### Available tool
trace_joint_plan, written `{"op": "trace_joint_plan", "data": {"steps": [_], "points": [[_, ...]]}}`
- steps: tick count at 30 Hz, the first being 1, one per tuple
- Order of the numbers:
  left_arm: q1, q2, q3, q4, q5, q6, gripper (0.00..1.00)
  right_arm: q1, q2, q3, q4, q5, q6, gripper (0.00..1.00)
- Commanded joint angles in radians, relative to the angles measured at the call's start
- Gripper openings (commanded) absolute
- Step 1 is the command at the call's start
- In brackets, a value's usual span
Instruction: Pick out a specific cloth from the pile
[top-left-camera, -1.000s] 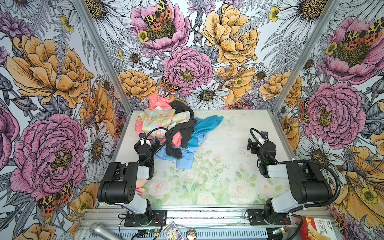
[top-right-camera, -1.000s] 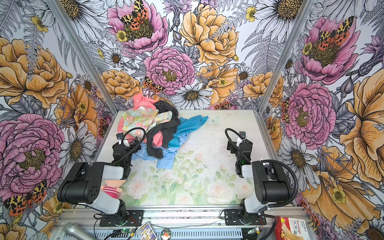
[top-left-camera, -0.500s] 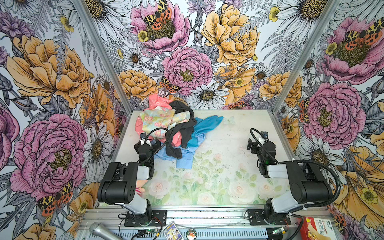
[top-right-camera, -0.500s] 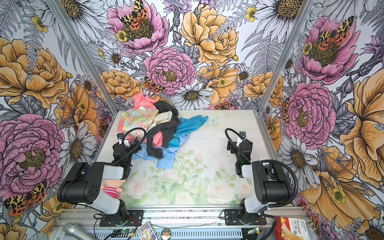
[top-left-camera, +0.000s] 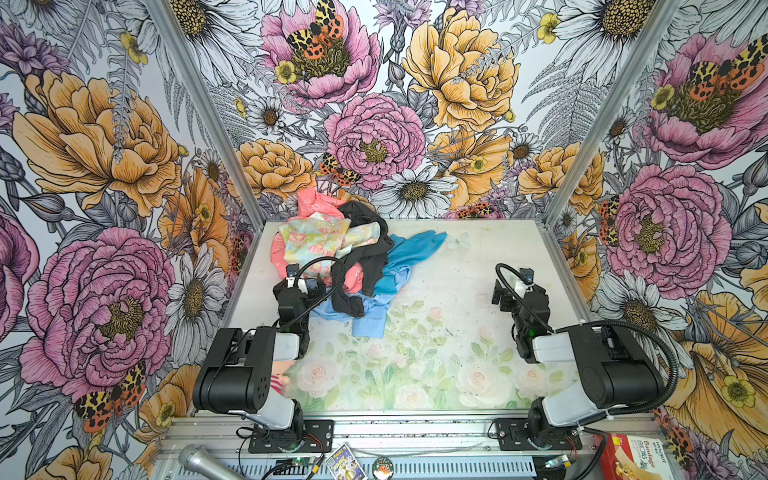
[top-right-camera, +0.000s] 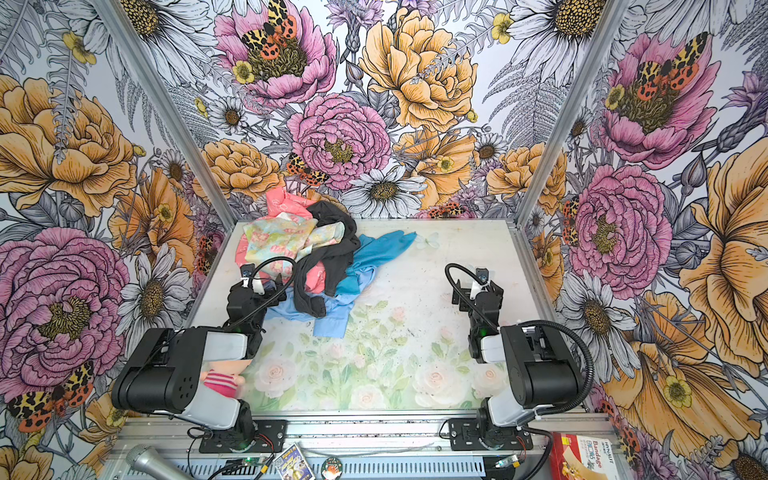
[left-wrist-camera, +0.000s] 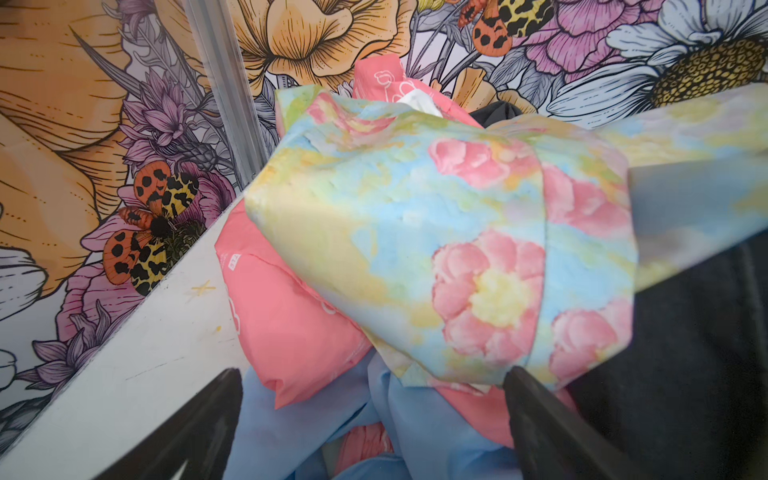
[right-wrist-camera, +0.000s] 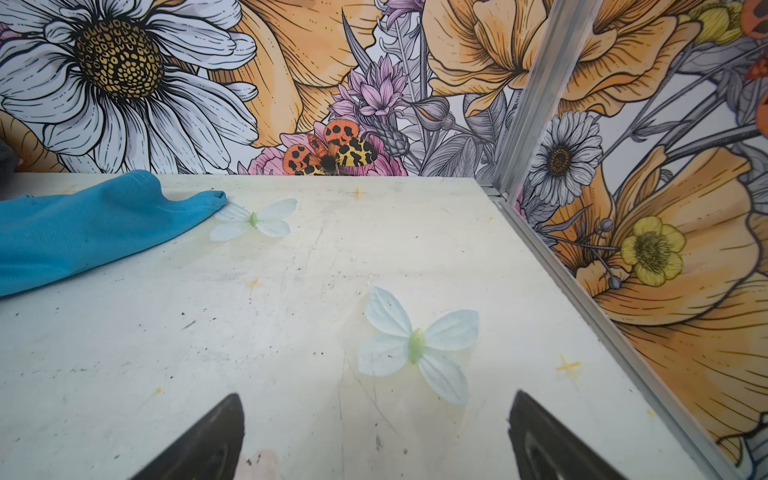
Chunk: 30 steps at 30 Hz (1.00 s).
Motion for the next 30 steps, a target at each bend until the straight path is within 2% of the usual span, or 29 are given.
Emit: {"op": "trace_joint_plan", "data": {"steps": [1, 6, 10, 12, 16, 21, 23, 26, 30], "points": [[0.003, -0.048, -0.017, 0.008, 0.032, 0.002, 0.99, 0.013, -0.038, -0.018, 0.061, 0.026, -0.021, 0.99], [0.003, -0.121, -0.005, -0.081, 0.001, -0.017, 0.99, 0.02, -0.064, -0.029, 0.057, 0.045, -0.022, 0.99], [-0.024, -0.17, 0.051, -0.225, -0.032, -0.006, 0.99, 0.032, -0.085, -0.031, 0.044, 0.066, -0.031, 1.0], [-0.037, -0.191, 0.09, -0.309, -0.091, -0.012, 0.99, 0.04, -0.111, -0.032, 0.02, 0.085, -0.032, 0.99], [-0.05, -0.24, 0.166, -0.454, -0.135, -0.072, 0.99, 0.058, -0.168, -0.01, -0.078, 0.116, -0.036, 0.99], [-0.051, -0.322, 0.287, -0.716, -0.144, -0.164, 0.99, 0.119, -0.254, 0.043, -0.23, 0.176, -0.079, 0.99], [-0.041, -0.359, 0.345, -0.845, -0.127, -0.2, 0.99, 0.139, -0.303, 0.069, -0.294, 0.197, -0.057, 0.99], [-0.025, -0.425, 0.392, -0.992, -0.089, -0.249, 0.99, 0.162, -0.369, 0.098, -0.364, 0.138, 0.013, 1.0], [-0.01, -0.499, 0.432, -1.167, -0.046, -0.301, 0.99, 0.237, -0.4, 0.186, -0.505, 0.139, 0.105, 1.0]]}}
